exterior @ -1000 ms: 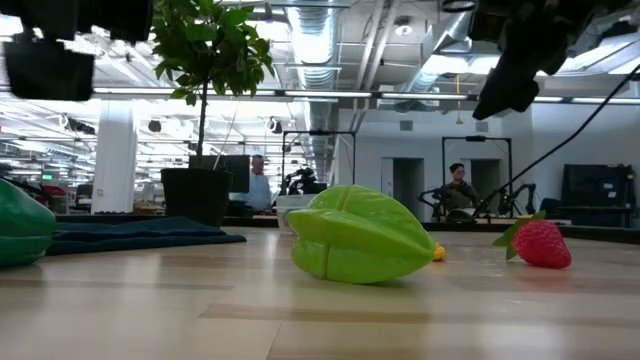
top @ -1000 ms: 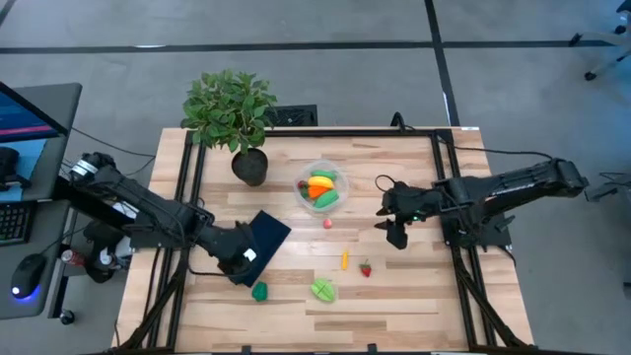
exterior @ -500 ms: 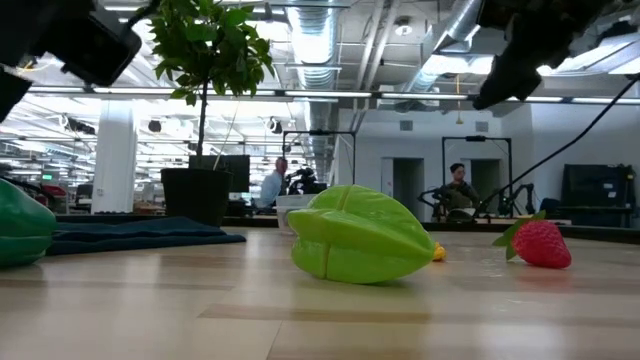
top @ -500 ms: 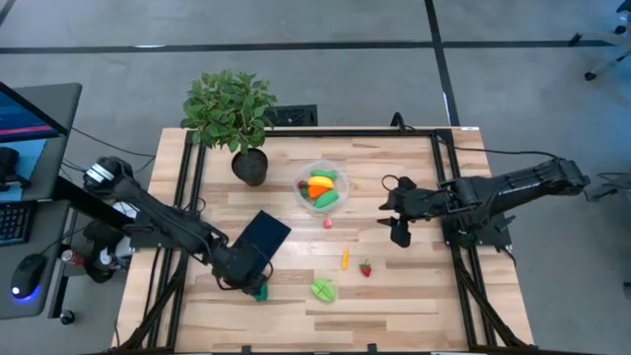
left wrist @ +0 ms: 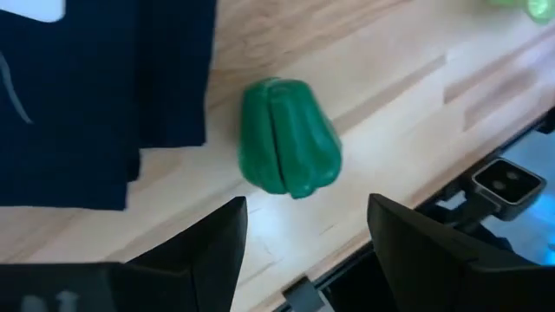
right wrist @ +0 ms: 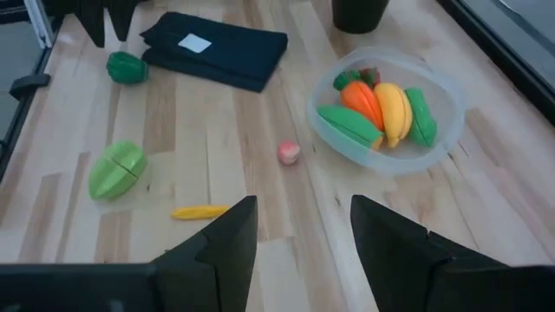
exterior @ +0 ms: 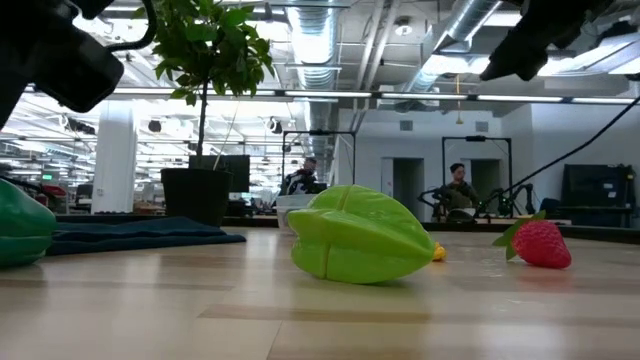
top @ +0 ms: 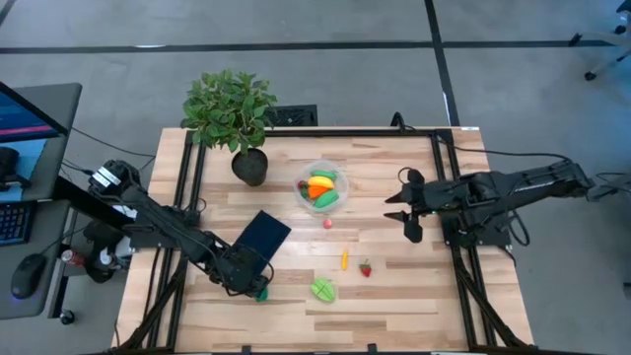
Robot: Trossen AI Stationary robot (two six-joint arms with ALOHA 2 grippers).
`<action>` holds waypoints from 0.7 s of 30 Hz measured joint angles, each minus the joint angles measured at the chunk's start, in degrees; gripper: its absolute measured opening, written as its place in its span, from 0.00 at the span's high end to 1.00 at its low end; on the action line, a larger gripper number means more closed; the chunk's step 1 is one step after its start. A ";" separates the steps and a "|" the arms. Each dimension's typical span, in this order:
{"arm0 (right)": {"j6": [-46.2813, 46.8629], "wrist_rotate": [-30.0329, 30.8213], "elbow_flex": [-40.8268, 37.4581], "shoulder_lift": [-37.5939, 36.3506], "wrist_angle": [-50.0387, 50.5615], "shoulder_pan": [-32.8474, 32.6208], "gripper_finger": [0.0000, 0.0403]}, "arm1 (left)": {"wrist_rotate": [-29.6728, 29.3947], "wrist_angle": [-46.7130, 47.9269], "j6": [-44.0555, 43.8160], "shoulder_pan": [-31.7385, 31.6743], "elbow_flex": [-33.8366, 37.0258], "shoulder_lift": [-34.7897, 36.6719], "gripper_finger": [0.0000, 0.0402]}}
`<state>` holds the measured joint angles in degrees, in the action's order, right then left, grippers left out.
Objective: Pick and placing Produce into tupperware
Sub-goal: Put the green bell pepper into the transparent bin
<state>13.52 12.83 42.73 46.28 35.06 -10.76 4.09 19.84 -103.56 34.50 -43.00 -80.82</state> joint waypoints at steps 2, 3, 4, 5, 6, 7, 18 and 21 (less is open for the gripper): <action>0.00 0.08 0.01 -0.67 0.02 0.00 0.56 | -0.38 -0.08 1.41 0.00 0.00 0.02 0.43; 0.01 0.09 0.01 -0.91 0.16 0.00 0.56 | -0.48 -0.62 2.37 0.00 0.00 0.04 0.43; 0.00 0.09 0.01 -1.07 0.22 0.00 0.56 | -1.05 -1.03 2.98 0.00 0.00 0.04 0.43; 0.00 0.10 0.01 -1.15 0.07 0.00 0.56 | -2.14 -1.20 3.32 0.00 0.00 0.07 0.43; 0.02 0.10 0.01 -1.16 0.03 0.00 0.56 | -3.46 -1.19 3.66 0.00 0.00 0.07 0.43; 0.02 0.10 0.01 -1.12 0.09 0.00 0.56 | -4.51 -1.21 4.03 0.00 0.00 0.07 0.43; 2.54 -0.06 0.01 -0.94 0.05 -0.11 0.57 | -1.43 3.92 4.00 -1.18 0.00 0.11 0.43; 2.56 -0.08 0.01 -0.94 0.01 -0.11 0.57 | -1.00 6.22 4.11 -1.54 0.00 0.11 0.43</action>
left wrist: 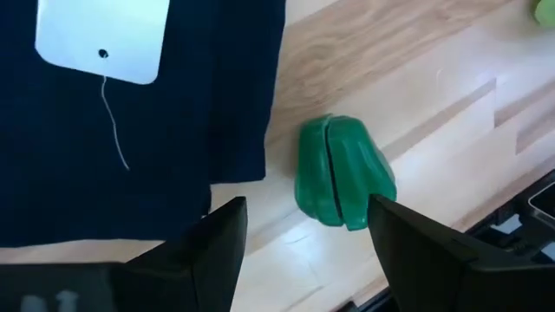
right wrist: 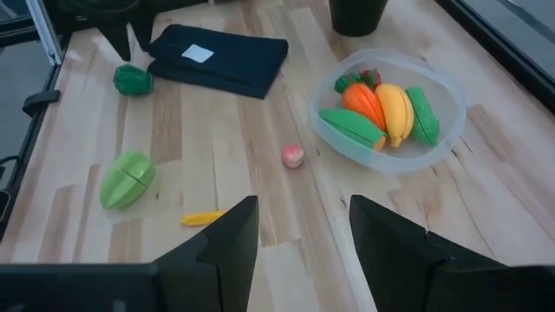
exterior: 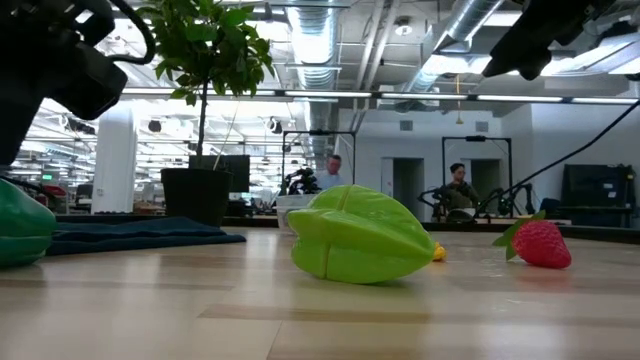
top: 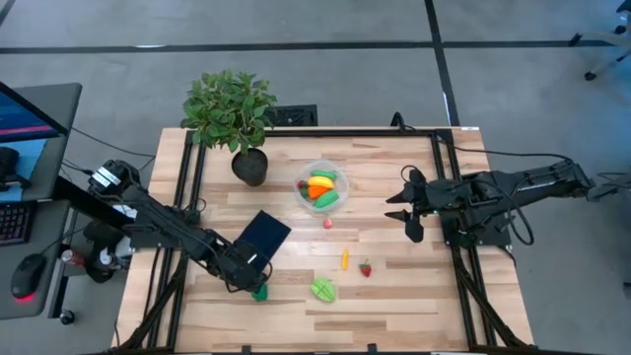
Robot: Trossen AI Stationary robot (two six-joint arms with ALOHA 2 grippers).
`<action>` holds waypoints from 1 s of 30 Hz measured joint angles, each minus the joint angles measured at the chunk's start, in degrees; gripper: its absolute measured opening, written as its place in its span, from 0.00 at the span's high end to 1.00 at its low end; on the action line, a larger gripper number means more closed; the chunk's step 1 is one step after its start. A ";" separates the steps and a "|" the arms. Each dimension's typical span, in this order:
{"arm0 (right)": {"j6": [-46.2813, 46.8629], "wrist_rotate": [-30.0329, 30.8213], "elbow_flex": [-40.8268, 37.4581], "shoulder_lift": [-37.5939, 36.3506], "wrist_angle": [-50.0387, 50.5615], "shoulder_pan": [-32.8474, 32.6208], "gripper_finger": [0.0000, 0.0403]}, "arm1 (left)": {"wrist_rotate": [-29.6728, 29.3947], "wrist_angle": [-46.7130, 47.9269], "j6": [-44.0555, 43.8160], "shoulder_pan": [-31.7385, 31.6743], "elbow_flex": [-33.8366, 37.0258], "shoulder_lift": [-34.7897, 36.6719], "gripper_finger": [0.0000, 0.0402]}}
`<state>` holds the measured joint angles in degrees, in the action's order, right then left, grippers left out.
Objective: Pick and placing Produce into tupperware
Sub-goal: Put the green bell pepper into the transparent bin
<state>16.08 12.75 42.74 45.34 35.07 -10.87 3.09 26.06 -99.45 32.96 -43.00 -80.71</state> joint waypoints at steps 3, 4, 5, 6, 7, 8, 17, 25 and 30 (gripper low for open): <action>0.00 0.00 0.00 0.00 -0.53 0.00 0.57 | 0.49 -0.02 0.90 -0.24 0.00 0.00 0.43; 0.00 0.00 0.00 0.00 -0.73 0.00 0.57 | 0.53 -0.11 1.14 -0.25 0.00 0.00 0.43; 0.00 0.00 0.00 0.00 -0.86 0.00 0.57 | 0.55 -0.21 1.21 -0.25 0.00 0.00 0.43; 0.00 0.00 0.00 0.00 -0.90 0.02 0.57 | 0.48 -0.23 1.21 -0.23 0.00 0.00 0.42; 0.00 0.02 0.00 0.00 -0.90 0.02 0.57 | 0.26 -0.31 1.21 -0.23 0.00 0.00 0.41; -0.02 0.15 0.00 0.00 -0.90 0.02 0.57 | 0.09 -0.59 1.21 -0.23 0.00 0.00 0.40; -0.07 0.63 0.00 0.00 -0.90 0.04 0.58 | -7.13 -4.99 4.73 -0.23 0.00 0.02 0.33; -0.13 0.63 0.00 0.00 -0.88 0.09 0.57 | -9.06 -5.05 7.09 -0.45 0.00 0.02 0.33; -0.15 0.66 0.00 0.00 -0.88 0.09 0.57 | -4.57 -4.25 4.86 -0.84 0.00 0.02 0.34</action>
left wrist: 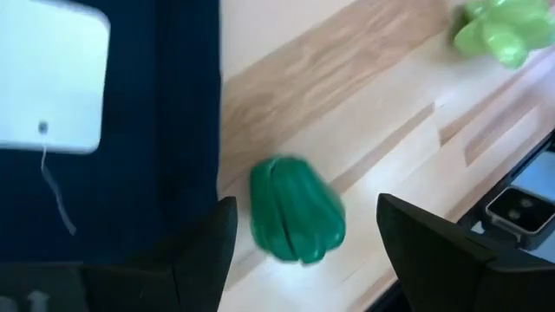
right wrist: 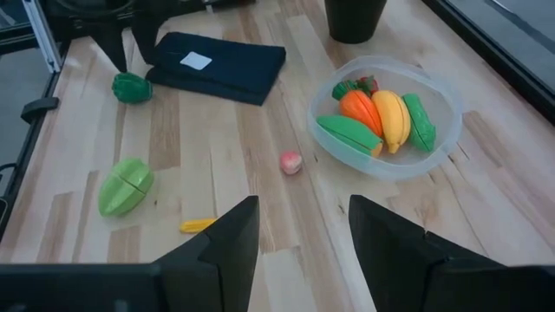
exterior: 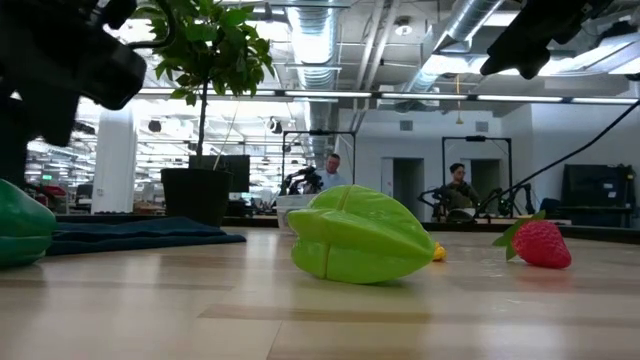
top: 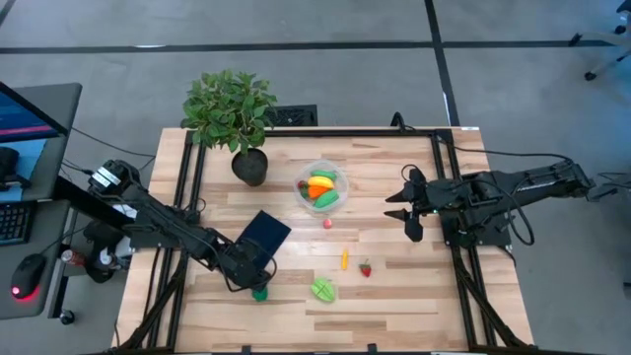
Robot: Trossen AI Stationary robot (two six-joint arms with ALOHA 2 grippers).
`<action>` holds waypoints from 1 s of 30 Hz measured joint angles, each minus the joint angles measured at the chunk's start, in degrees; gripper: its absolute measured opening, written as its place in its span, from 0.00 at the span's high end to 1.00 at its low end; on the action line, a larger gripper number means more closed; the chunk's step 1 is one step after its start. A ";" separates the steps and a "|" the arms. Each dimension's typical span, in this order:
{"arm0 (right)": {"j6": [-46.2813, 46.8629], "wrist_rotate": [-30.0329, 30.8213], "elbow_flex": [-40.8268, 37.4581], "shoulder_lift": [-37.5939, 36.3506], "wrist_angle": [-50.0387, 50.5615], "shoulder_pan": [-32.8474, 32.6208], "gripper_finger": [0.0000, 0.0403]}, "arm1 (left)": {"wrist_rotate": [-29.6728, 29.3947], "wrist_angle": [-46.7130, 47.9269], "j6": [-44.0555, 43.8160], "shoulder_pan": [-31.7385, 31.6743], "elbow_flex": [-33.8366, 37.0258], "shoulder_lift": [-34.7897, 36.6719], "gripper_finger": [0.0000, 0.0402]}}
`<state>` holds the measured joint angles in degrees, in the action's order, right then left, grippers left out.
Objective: Pick and placing Produce into tupperware
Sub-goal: Put the green bell pepper into the transparent bin
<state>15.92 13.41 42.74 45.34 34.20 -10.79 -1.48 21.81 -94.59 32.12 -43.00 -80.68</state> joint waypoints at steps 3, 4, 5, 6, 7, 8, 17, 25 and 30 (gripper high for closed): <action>0.00 0.00 0.00 0.00 0.00 0.00 0.57 | 0.72 0.30 -1.14 -0.02 0.02 0.00 0.34; 0.00 0.00 0.00 0.00 0.00 0.00 0.57 | 0.62 0.28 -1.44 -0.02 0.02 0.00 0.34; 0.00 0.00 0.00 0.00 0.00 0.00 0.57 | 0.54 0.30 -1.82 -0.02 0.02 0.00 0.34; 0.00 0.00 0.00 0.00 0.00 0.00 0.57 | 0.35 0.30 -1.94 -0.02 0.02 0.00 0.34; 0.00 0.00 0.00 0.00 0.01 0.00 0.57 | -0.14 0.28 -2.01 -0.02 0.02 0.00 0.34; 0.00 0.00 0.00 0.00 0.00 0.00 0.57 | -0.60 0.28 -2.16 -0.02 0.02 -0.01 0.34; 0.11 0.00 0.00 0.01 0.04 0.00 0.57 | 3.52 -7.94 -2.68 -0.04 0.04 -7.45 0.31; -0.88 0.02 0.00 0.02 0.07 0.04 0.57 | 5.58 -9.48 -3.29 -0.04 0.04 -9.44 0.25; -0.93 0.01 0.00 0.02 0.05 0.04 0.57 | 6.26 -9.80 -2.55 0.08 0.04 -9.44 0.23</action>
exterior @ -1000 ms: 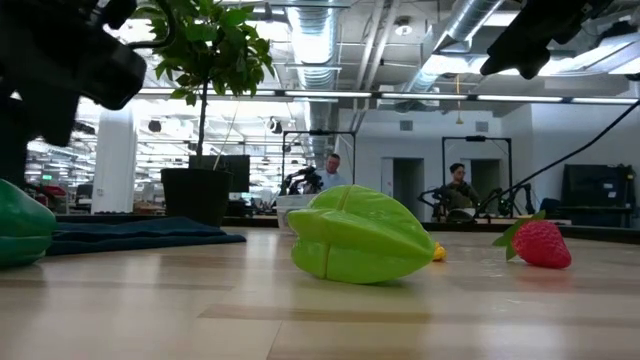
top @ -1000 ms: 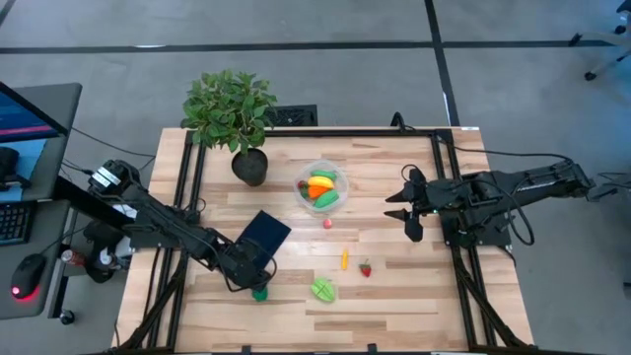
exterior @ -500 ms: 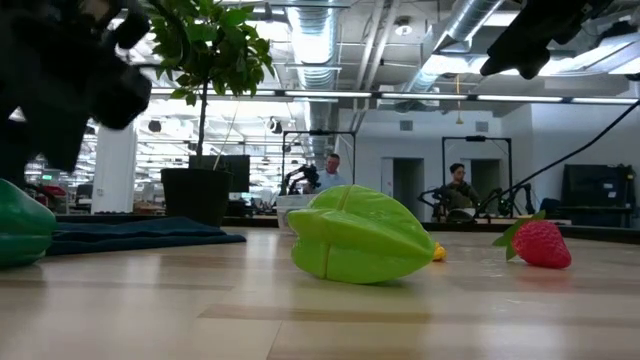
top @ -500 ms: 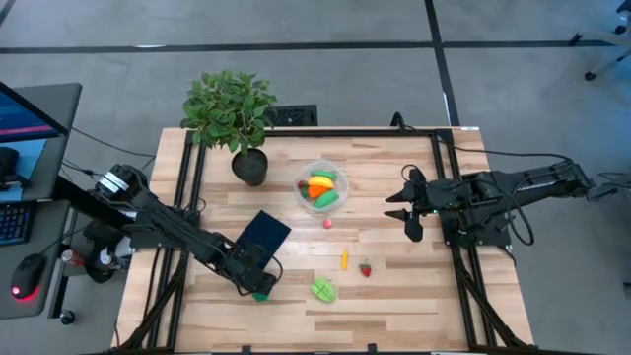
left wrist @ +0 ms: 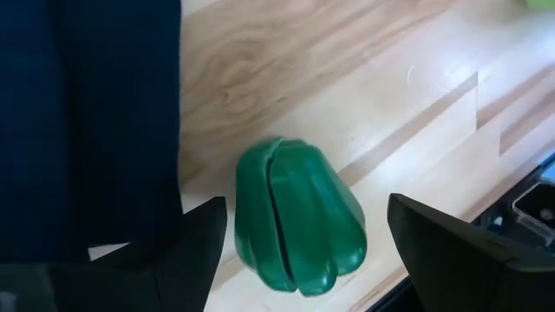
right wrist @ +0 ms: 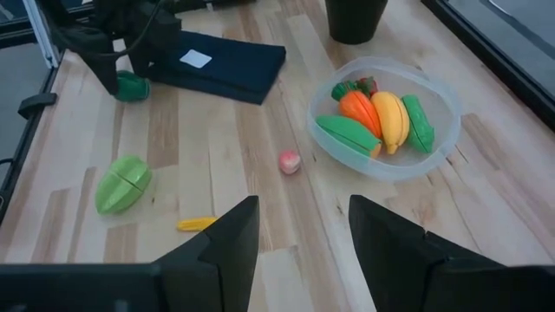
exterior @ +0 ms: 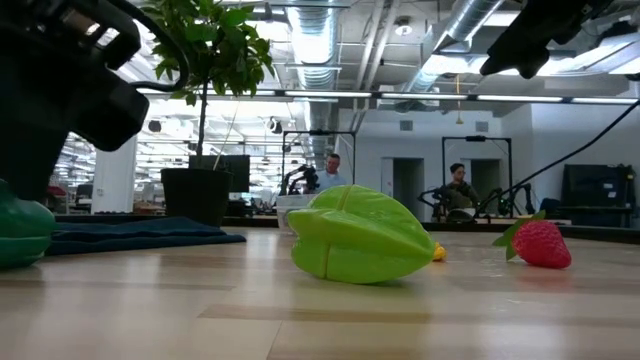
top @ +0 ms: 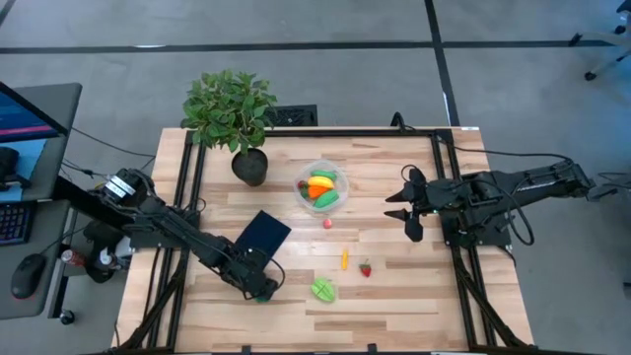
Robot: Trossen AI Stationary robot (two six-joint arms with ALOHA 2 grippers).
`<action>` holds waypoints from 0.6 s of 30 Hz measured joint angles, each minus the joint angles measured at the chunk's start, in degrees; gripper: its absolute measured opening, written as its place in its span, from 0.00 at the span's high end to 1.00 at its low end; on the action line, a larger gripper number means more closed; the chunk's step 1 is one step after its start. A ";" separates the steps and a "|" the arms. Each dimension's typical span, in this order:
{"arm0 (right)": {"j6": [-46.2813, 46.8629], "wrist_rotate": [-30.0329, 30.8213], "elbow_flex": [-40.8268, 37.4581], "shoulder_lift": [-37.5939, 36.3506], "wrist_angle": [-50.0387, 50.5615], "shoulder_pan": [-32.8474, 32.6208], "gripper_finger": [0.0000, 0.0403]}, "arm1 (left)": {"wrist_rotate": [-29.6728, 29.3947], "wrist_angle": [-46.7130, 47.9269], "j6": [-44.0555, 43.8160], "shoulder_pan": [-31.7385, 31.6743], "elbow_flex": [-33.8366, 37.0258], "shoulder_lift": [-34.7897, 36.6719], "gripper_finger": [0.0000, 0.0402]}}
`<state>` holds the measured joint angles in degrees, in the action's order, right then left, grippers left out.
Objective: Pick and placing Produce into tupperware
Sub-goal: Put the green bell pepper into the transparent bin
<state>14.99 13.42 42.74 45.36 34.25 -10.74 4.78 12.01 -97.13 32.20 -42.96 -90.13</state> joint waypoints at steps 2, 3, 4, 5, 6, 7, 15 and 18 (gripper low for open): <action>-0.01 0.01 0.00 0.00 0.01 0.00 0.57 | 0.52 0.02 0.72 0.00 0.00 0.00 0.23; -0.01 -0.01 0.00 0.00 0.00 0.00 0.57 | 0.77 0.02 1.22 0.00 0.00 0.00 0.23; -0.01 0.00 0.00 0.00 0.00 0.00 0.57 | 1.07 0.00 1.74 0.00 0.00 0.00 0.23; -0.01 0.01 0.00 0.00 -0.01 0.00 0.57 | 1.35 0.03 2.03 0.00 0.00 0.00 0.23; -0.01 0.01 0.00 0.00 -0.01 0.00 0.57 | 1.46 0.06 2.07 0.00 0.00 0.00 0.23; -0.01 -0.01 0.00 0.00 0.01 0.00 0.57 | 1.42 0.13 2.09 0.00 0.00 0.00 0.23; -0.03 0.19 0.00 0.00 0.01 0.00 0.57 | 0.22 1.20 3.26 0.00 0.00 0.00 0.23; -0.01 0.19 0.00 0.00 0.01 0.00 0.57 | -0.08 1.11 3.83 0.00 0.00 0.00 0.23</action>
<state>14.98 13.61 42.74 45.36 34.26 -10.74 4.70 13.13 -93.30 32.21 -42.96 -90.13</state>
